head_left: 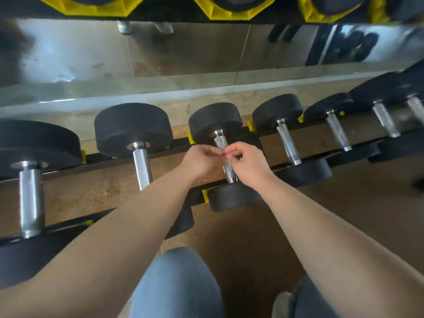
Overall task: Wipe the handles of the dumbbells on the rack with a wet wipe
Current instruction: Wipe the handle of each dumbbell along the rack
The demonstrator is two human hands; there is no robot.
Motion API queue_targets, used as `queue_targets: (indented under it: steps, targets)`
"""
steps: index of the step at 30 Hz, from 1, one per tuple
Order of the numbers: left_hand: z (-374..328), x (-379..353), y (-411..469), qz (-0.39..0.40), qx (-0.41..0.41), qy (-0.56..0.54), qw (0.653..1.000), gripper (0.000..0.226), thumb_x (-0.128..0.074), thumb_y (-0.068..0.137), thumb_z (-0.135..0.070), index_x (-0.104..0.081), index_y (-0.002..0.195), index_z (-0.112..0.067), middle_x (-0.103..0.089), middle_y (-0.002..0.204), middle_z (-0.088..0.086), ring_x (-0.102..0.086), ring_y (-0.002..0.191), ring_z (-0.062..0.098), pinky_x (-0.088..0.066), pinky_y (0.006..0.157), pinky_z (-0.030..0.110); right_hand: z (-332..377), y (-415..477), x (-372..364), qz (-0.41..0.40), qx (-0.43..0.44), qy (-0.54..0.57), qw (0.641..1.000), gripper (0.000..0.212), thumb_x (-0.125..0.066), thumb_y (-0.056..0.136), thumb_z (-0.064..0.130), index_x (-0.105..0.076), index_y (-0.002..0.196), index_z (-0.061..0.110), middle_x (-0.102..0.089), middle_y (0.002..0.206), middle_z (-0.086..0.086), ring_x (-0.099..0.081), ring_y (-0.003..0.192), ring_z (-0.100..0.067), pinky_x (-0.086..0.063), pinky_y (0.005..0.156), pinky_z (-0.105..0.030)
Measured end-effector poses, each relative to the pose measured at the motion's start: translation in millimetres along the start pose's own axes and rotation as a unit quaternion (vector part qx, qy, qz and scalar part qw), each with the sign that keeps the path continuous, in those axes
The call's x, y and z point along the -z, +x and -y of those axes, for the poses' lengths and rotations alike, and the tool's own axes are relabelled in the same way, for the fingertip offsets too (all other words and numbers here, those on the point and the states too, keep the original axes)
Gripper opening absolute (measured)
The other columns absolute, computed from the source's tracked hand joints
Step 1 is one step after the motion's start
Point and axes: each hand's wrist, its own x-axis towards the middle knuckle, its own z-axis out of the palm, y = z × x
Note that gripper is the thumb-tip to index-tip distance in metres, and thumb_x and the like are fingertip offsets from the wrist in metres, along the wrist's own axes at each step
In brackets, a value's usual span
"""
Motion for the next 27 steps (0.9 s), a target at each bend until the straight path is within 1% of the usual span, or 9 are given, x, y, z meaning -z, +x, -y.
queue_targets:
  steps: [2,6,8,10,12,15,19,23,27]
  targets:
    - [0,2,7,-0.031,0.018,-0.022,0.999,0.016,-0.081,0.085,-0.003,-0.074,0.096,-0.014,-0.074,0.089,0.004,-0.069,0.075,0.012,-0.061,0.082,0.028,-1,1,0,-0.012,-0.012,-0.002,1.000,0.030,-0.055,0.099,0.011,-0.067,0.122,0.027,-0.064,0.106,0.012,-0.058,0.091,0.001,-0.042,0.068,-0.013]
    - [-4,7,32,-0.130,0.033,-0.133,0.982,0.013,-0.083,0.085,-0.009,-0.073,0.088,-0.016,-0.074,0.087,0.006,-0.074,0.082,0.021,-0.062,0.088,0.036,-6,2,0,-0.034,-0.025,0.000,0.999,0.034,-0.053,0.099,0.006,-0.066,0.123,0.025,-0.065,0.106,0.010,-0.060,0.091,-0.003,-0.050,0.074,-0.018]
    - [-1,0,35,-0.122,0.040,-0.081,0.988,0.009,-0.083,0.086,-0.014,-0.075,0.083,-0.018,-0.076,0.085,0.005,-0.074,0.079,0.019,-0.064,0.086,0.038,-7,1,1,-0.049,-0.021,0.002,0.999,0.031,-0.053,0.099,0.008,-0.067,0.121,0.024,-0.066,0.106,0.008,-0.062,0.091,-0.005,-0.055,0.079,-0.022]
    - [2,-8,29,-0.103,0.053,-0.037,0.993,0.007,-0.082,0.088,-0.020,-0.077,0.083,-0.018,-0.075,0.082,0.004,-0.071,0.074,0.017,-0.064,0.085,0.040,-8,-1,1,-0.056,-0.021,0.002,0.998,0.028,-0.052,0.100,0.009,-0.069,0.119,0.023,-0.066,0.107,0.007,-0.062,0.090,-0.005,-0.057,0.078,-0.024]
    - [2,-9,25,-0.088,0.068,-0.048,0.993,0.009,-0.082,0.088,-0.021,-0.077,0.093,-0.015,-0.075,0.088,0.006,-0.069,0.077,0.016,-0.064,0.086,0.037,-8,0,1,-0.055,-0.022,0.005,0.998,0.027,-0.051,0.101,0.010,-0.069,0.116,0.023,-0.067,0.105,0.006,-0.062,0.088,-0.005,-0.054,0.073,-0.021]
    - [1,-5,22,-0.042,0.073,-0.085,0.993,0.027,-0.085,0.085,-0.017,-0.073,0.109,-0.012,-0.076,0.098,0.009,-0.070,0.080,0.015,-0.063,0.086,0.033,-8,1,0,-0.040,-0.022,0.006,0.999,0.025,-0.053,0.101,0.012,-0.070,0.112,0.025,-0.068,0.106,0.006,-0.063,0.089,-0.006,-0.052,0.070,-0.019]
    - [2,-8,25,-0.096,0.038,-0.056,0.993,0.014,-0.085,0.085,-0.021,-0.078,0.093,-0.013,-0.078,0.089,0.005,-0.075,0.080,0.015,-0.064,0.086,0.036,-9,3,0,-0.031,-0.029,0.015,0.999,0.024,-0.054,0.100,0.011,-0.071,0.109,0.026,-0.068,0.109,0.005,-0.063,0.090,-0.008,-0.052,0.070,-0.018]
    - [5,-11,33,-0.139,0.022,-0.053,0.989,0.010,-0.085,0.085,-0.026,-0.080,0.081,-0.018,-0.078,0.076,-0.002,-0.077,0.076,0.012,-0.063,0.087,0.037,-10,4,1,-0.052,-0.022,0.029,0.998,0.023,-0.054,0.101,0.012,-0.071,0.110,0.024,-0.065,0.106,0.007,-0.061,0.086,-0.005,-0.047,0.064,-0.014]
    - [9,-11,31,-0.137,0.003,-0.004,0.991,0.004,-0.086,0.082,-0.025,-0.083,0.080,-0.024,-0.079,0.082,-0.005,-0.077,0.087,0.013,-0.061,0.091,0.036,-15,9,0,-0.059,-0.012,0.036,0.998,0.021,-0.056,0.101,0.012,-0.070,0.112,0.023,-0.062,0.102,0.010,-0.057,0.081,0.000,-0.042,0.064,-0.011]
